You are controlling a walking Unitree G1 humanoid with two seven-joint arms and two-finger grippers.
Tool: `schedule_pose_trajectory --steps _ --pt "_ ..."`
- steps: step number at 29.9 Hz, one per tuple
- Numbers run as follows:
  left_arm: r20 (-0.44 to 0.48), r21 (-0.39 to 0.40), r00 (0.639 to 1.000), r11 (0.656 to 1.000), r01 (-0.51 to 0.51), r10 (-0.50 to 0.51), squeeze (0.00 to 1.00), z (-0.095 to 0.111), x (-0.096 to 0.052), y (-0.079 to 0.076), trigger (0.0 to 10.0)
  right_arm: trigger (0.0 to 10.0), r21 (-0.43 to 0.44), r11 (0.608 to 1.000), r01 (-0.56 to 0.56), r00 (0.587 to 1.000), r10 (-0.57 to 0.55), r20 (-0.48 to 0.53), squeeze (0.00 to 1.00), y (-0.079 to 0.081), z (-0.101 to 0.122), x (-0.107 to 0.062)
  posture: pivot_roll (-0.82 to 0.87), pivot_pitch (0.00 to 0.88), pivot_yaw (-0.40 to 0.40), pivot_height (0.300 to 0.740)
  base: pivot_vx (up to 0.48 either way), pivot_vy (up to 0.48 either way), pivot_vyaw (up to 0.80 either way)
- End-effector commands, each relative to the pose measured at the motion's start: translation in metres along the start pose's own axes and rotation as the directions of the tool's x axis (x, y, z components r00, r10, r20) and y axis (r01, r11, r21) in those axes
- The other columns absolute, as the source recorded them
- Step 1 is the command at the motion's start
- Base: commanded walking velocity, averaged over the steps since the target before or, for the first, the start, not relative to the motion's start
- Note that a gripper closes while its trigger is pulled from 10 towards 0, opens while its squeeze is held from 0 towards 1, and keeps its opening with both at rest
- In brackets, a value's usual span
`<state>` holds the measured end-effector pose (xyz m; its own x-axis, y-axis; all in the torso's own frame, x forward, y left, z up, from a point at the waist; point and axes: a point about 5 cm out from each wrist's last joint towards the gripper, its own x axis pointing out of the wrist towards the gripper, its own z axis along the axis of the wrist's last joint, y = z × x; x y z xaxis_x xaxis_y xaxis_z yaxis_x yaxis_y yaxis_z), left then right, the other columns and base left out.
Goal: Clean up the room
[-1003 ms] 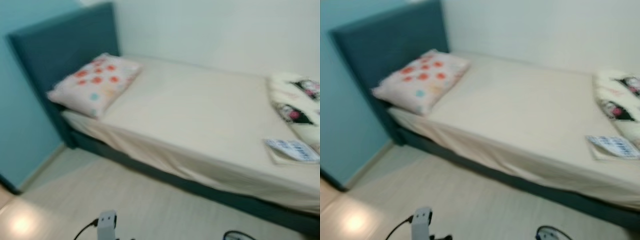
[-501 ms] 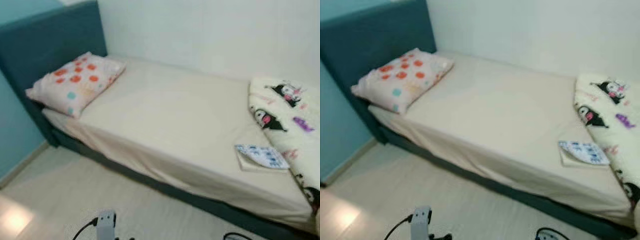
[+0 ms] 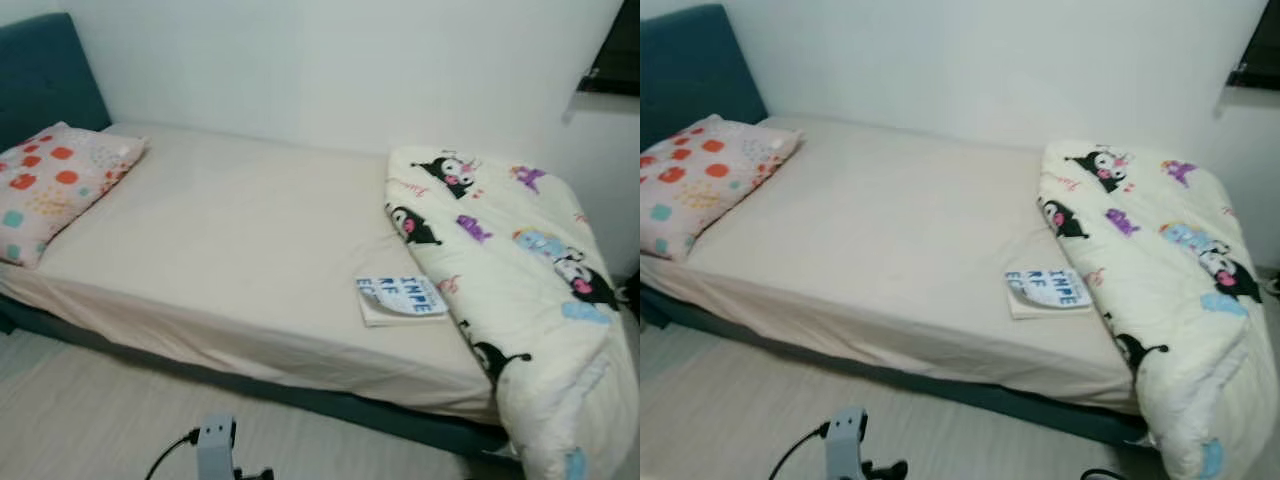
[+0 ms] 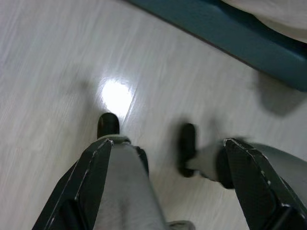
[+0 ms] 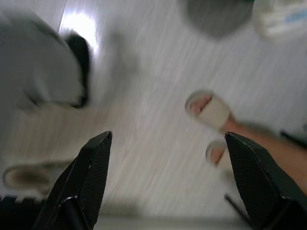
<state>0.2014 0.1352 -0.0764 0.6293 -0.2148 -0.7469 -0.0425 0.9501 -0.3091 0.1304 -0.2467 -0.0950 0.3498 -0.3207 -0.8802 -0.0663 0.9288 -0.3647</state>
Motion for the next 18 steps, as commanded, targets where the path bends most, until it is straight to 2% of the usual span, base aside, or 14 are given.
schedule_pose_trajectory --steps 1,10,16,18 --pt "-0.025 -0.014 0.999 1.000 -0.028 0.027 0.00 -0.009 -0.002 0.005 10.0 10.0 0.028 1.000 0.005 1.000 -0.006 0.025 0.00 -0.002 0.006 0.000 -0.03 0.086 0.029 0.740 0.000 0.000 0.00" --pt "-0.012 0.011 1.000 1.000 -0.020 0.020 0.00 -0.006 -0.002 0.005 10.0 10.0 0.029 1.000 0.004 0.999 -0.005 0.049 0.00 -0.004 0.015 0.001 -0.03 0.066 0.025 0.740 0.000 0.000 0.00" --pt "-0.019 0.017 1.000 1.000 -0.021 0.021 0.00 -0.006 -0.002 0.005 10.0 10.0 0.036 0.999 -0.002 0.998 0.000 0.057 0.00 -0.004 0.016 0.001 -0.03 0.051 0.025 0.740 0.274 0.000 0.00" --pt "-0.026 0.012 0.999 1.000 -0.026 0.026 0.00 -0.006 -0.002 0.005 10.0 10.0 0.072 0.996 -0.054 0.995 0.048 0.090 0.00 0.001 0.024 0.000 -0.04 0.044 0.028 0.740 0.381 0.000 0.00"
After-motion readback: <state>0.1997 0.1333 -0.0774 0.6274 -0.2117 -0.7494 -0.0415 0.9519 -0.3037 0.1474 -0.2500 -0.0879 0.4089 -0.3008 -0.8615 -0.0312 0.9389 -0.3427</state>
